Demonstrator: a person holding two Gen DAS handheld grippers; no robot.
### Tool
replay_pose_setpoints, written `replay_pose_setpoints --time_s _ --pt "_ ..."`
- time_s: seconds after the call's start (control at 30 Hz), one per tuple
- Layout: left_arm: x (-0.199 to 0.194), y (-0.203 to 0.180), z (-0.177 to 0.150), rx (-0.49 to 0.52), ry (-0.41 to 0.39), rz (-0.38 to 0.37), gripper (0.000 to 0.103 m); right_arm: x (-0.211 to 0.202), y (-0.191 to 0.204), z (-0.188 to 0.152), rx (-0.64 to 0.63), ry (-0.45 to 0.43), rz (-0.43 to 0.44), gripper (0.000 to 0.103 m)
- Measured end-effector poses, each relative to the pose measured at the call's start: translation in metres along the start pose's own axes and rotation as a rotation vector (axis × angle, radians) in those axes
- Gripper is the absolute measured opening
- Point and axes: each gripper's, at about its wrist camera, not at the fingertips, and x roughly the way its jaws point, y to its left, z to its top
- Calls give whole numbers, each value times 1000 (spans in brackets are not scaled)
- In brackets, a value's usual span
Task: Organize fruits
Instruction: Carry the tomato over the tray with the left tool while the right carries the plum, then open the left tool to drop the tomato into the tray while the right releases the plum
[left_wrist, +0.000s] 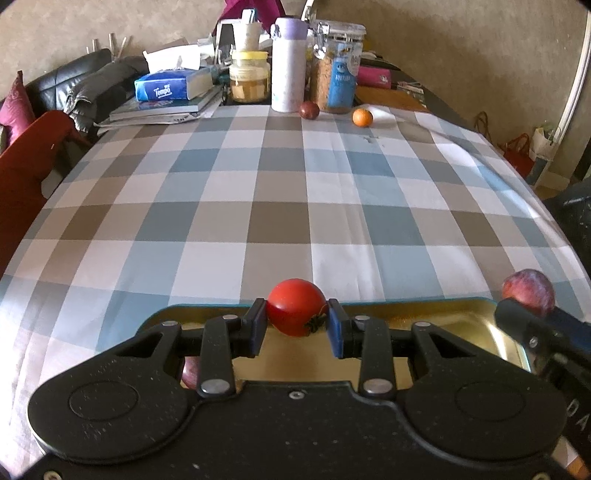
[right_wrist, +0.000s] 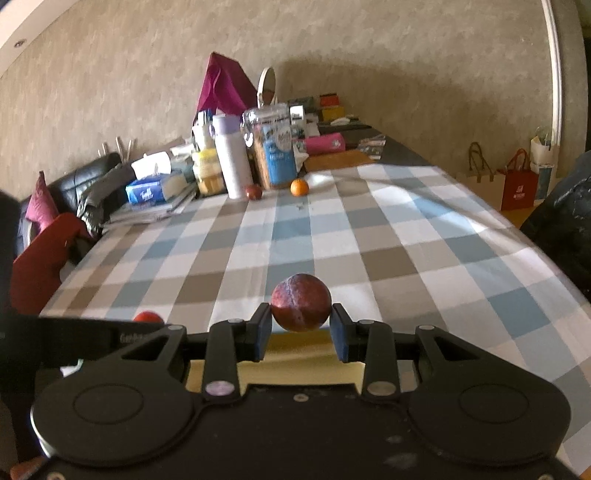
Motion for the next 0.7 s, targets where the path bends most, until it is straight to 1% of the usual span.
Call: replay_pose_setpoints --time_s 0.2,0.27,0.47,0.57,0.7 --pt "1 -3 -4 19 3 17 45 4 2 -9 -12 39 7 36" --pt "1 -3 -4 16 2 19 47 5 3 -11 -16 45 11 36" --pt "0 1 -7 4 15 26 47 9 4 -14 1 74 37 37" --pt "-1 2 -10 -1 18 33 47 6 7 -17 -9 53 34 36" --pt "-5 3 -13 -5 15 37 47 2 17 -22 -71 21 -2 36"
